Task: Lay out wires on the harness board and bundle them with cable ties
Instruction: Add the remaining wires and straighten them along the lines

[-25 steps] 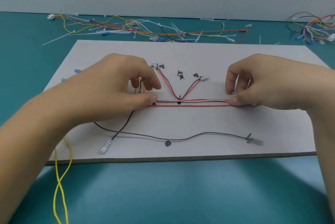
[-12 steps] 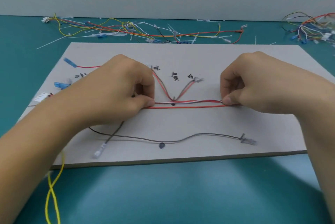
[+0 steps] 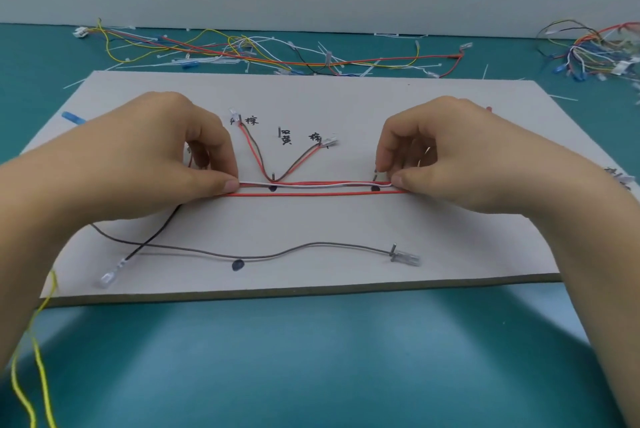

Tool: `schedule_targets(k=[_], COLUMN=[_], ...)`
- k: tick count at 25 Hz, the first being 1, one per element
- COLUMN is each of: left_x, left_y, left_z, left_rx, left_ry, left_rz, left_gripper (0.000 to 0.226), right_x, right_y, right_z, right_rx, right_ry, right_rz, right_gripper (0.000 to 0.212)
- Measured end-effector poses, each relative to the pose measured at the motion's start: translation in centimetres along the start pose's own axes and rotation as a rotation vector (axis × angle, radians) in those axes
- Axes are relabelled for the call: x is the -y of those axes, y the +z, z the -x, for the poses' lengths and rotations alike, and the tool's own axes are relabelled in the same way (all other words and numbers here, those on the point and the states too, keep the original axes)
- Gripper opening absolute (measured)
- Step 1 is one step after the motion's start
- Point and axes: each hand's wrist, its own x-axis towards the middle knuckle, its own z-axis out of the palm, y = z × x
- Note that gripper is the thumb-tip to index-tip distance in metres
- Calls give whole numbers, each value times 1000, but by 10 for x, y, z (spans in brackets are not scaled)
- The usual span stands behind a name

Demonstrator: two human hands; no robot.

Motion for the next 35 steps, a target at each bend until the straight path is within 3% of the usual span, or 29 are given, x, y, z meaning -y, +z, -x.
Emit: schedule_targets(k=[6,13,18,24,35], left_x=[-24,-95,-98,-99,-99], left_y=[1,46,74,76,75], left_z=[-1,-32,-41,-38,-33], left_rx=[-35,-34,-113,-123,-154], left_ry=[-44,262,235,203,172], left_rz=[-46,-30,111,153,176], left_gripper=[18,18,6,9,9], right_x=[-4,-5,-8,-15,-7], right_y=[-2,-1,-2,-12,14], right_z=[-1,-1,-3,0,-13], right_rx=[-15,-12,4,120,-175], right_ry=[22,8,-18,-51,-97], right_rz=[-8,-35,-143,-230,-197], right_gripper=[16,13,16,33,26])
